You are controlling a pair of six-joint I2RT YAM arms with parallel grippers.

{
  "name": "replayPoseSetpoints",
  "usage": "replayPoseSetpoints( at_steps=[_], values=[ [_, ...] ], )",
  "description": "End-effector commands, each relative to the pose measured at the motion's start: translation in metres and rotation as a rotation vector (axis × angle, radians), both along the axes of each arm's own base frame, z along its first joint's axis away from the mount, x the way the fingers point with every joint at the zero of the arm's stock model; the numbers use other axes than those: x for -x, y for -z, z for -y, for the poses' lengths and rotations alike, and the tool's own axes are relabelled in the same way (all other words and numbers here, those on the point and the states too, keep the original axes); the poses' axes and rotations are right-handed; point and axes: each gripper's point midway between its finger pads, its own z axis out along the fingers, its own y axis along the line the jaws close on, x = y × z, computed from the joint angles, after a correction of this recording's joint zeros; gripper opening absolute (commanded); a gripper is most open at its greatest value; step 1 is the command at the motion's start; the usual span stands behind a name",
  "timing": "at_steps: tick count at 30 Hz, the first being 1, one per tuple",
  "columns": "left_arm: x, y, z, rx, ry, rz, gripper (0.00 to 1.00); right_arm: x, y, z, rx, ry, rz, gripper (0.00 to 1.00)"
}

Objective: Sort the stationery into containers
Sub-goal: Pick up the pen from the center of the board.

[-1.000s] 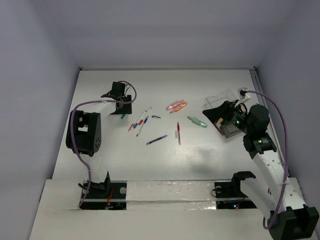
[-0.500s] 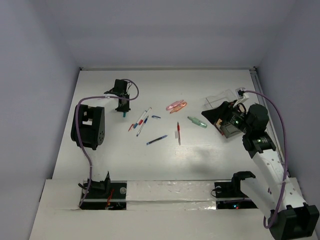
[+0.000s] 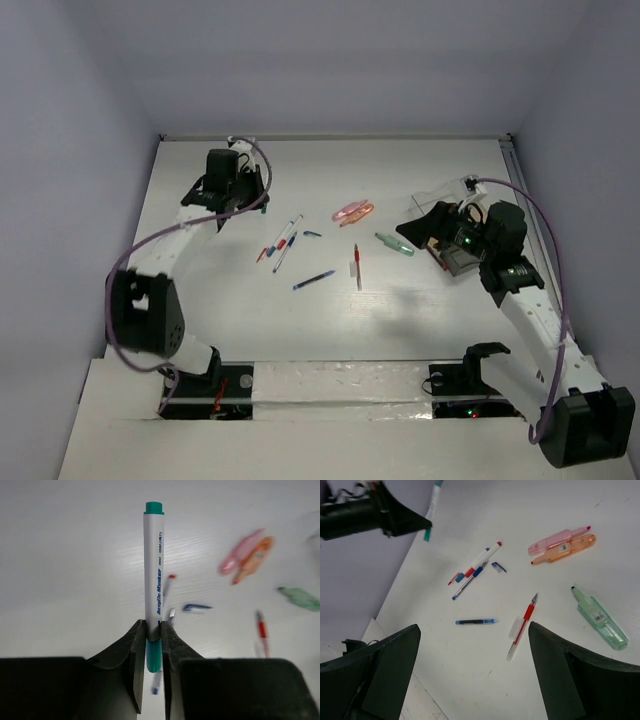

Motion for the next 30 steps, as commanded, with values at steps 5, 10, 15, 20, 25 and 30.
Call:
replayPoseSetpoints(
  at_steps=[5,10,15,20,25,30],
  values=[
    [0.065,-0.089,0.071,0.344,0.28,0.208,0.0,-0.008,-0.033,-0.045,0.005,-0.101,0.072,0.96],
    [0.098,-0.101,0.088,0.432,0.393,0.244,0.0,-0.001,-0.057,-0.118,-0.05,-0.245,0.127,0.99],
    [0.121,-0.097,0.094,0.487,0.465,0.236,0.0,-0.009,-0.079,-0.154,-0.092,-0.305,0.181,0.95],
    [0.138,-0.104,0.105,0.555,0.556,0.231,0.0,-0.029,-0.062,-0.185,-0.035,-0.308,0.126,0.93],
    [0.146,-0.112,0.108,0.565,0.581,0.25,0.0,-0.041,-0.057,-0.205,-0.051,-0.319,0.116,0.88],
    [0.152,-0.112,0.113,0.571,0.606,0.24,0.0,-0.048,-0.064,-0.21,-0.073,-0.313,0.135,0.71]
  ],
)
